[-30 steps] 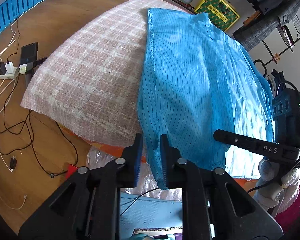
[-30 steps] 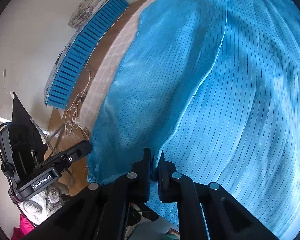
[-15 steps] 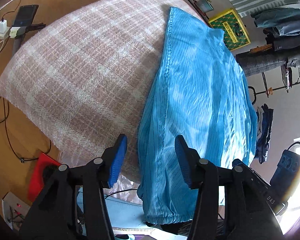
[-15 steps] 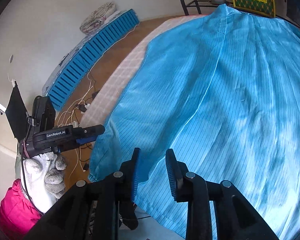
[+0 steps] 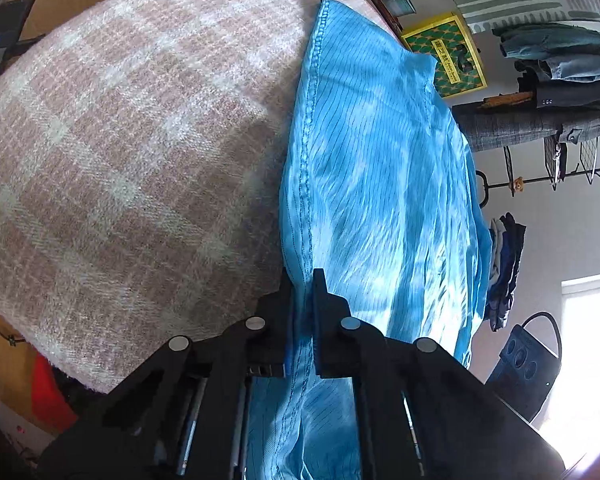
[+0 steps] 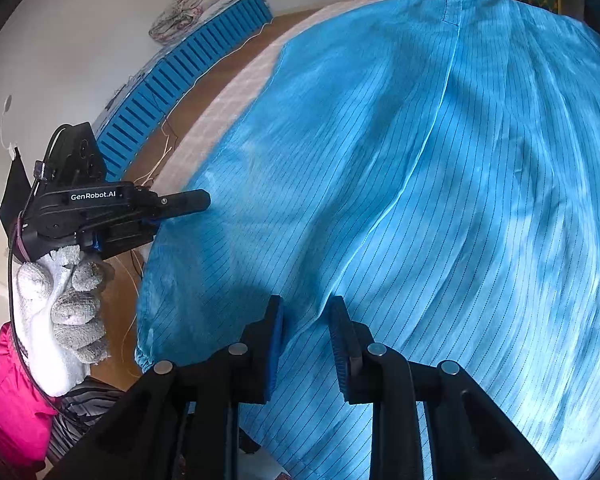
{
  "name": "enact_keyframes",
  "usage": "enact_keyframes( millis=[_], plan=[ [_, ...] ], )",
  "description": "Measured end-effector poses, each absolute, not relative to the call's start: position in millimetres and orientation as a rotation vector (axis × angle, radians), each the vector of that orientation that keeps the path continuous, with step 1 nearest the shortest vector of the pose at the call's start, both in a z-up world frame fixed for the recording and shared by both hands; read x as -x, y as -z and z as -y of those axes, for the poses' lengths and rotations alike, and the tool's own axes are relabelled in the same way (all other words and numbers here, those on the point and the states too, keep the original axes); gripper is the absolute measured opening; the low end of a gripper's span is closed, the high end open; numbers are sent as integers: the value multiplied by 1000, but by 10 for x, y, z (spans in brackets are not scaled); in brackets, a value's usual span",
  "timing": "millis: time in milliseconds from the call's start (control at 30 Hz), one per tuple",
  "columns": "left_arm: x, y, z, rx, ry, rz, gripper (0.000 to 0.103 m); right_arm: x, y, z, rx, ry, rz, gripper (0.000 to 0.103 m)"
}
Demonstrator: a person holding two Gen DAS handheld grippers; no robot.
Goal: Fold large clothes
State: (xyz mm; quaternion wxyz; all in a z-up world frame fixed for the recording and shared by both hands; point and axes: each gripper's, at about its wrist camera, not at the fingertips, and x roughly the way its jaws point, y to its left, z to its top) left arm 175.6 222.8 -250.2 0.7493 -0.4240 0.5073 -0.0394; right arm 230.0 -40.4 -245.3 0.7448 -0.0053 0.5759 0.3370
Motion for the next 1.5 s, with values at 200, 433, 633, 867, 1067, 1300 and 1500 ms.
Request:
enact_keyframes(
  millis=[200, 433, 633, 867, 1067, 1300, 1500],
  plan=[
    [-1751, 2150, -1982, 748, 101, -1038, 1, -2503, 2072, 435, -73, -744, -1221, 39],
    [-1726, 2021, -1874, 668, 84, -1013, 1, -3195, 1437, 10, -18, -747, -1168, 50],
    [-1757, 1957, -1792, 638, 95, -1002, 1, -3651, 1451, -764, 129, -690, -1156, 63],
    [-1762, 1891, -1778, 652, 112, -984, 1, -3982, 1833, -1488, 256, -638, -1224, 65],
    [-1777, 1867, -1758, 649, 115, -982, 1, -4084, 2156, -1864, 411, -581, -1235, 65],
    [-1787, 1953, -1732, 650, 99, -995, 1, -4185, 2481, -1961, 504, -538, -1272, 48],
    [-1870, 1913, -1681, 640, 104, -988, 0, -4247, 2524, -1821, 485, -509, -1262, 2]
  ],
)
